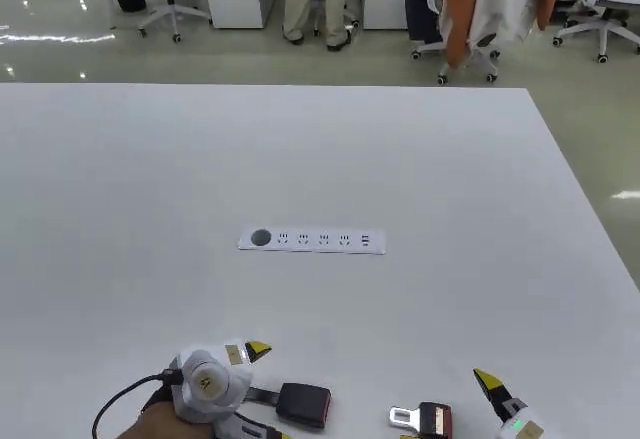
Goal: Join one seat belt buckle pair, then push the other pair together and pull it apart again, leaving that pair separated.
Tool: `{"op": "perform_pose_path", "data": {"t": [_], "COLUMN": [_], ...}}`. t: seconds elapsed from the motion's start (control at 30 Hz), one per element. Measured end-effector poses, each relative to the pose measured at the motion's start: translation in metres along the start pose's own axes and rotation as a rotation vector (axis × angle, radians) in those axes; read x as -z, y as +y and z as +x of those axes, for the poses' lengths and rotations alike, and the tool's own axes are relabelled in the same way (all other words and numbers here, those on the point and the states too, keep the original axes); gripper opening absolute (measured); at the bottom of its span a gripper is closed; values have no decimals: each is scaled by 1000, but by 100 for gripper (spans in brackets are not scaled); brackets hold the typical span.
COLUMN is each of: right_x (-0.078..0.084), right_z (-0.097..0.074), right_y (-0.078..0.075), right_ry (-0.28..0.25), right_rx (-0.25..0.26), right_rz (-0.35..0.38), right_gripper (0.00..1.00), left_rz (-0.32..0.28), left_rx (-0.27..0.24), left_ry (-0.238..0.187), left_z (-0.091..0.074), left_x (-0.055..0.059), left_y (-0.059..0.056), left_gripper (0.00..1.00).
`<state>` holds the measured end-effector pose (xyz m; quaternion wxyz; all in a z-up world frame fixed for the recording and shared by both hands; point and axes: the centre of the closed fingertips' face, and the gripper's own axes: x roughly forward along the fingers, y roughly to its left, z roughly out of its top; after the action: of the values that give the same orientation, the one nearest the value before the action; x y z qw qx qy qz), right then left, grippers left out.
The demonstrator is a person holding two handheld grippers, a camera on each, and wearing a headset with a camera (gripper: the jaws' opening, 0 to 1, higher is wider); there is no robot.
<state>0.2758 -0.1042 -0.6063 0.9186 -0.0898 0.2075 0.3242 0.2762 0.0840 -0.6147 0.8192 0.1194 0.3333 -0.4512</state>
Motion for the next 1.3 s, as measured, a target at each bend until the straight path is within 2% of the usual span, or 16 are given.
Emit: {"op": "perform_pose_path", "data": {"t": [0.03,0.1,0.13,0.2,0.3,0.33,0.47,0.53,0.63,0.77,0.9,0.93,1.17,1.2,1.3], "right_x": [-3,-6,-9,-10,-10,-9,-4,-1,2,8,16,18,16,14,10], "right_z": [-2,-5,-8,-12,-20,-22,-36,-43,-54,-66,-79,-83,-99,-102,-104], "right_y": [3,6,8,14,22,25,32,37,41,43,45,46,54,55,58], "right_ry": [-1,-16,-34,-35,-47,-46,-47,-43,-54,-52,-46,-44,-49,-59,-67], "right_rx": [9,24,41,45,59,62,91,98,119,137,155,155,182,181,177], "right_rz": [-1,4,20,30,44,48,68,76,99,113,111,109,134,129,126], "right_gripper": [87,89,90,90,92,92,92,93,94,95,95,95,96,96,97], "left_rz": [-3,-15,-34,-43,-80,-82,-106,-139,-169,-183,-216,-218,-228,-231,-254], "left_rx": [-9,-43,-52,-72,-105,-111,-149,-185,-201,-231,-251,-255,-283,-292,-311], "left_ry": [-2,-35,-41,-49,-87,-84,-103,-150,-154,-169,-197,-197,-224,-232,-265], "left_z": [-2,-8,-16,-26,-41,-48,-66,-74,-88,-99,-111,-111,-131,-134,-149], "left_x": [4,7,7,6,7,14,25,19,33,42,52,50,58,52,54], "left_y": [0,2,-2,-6,-10,-10,-13,-19,-21,-32,-30,-36,-38,-42,-42], "left_gripper": [97,99,100,100,100,100,100,100,100,100,100,100,100,100,100]}}
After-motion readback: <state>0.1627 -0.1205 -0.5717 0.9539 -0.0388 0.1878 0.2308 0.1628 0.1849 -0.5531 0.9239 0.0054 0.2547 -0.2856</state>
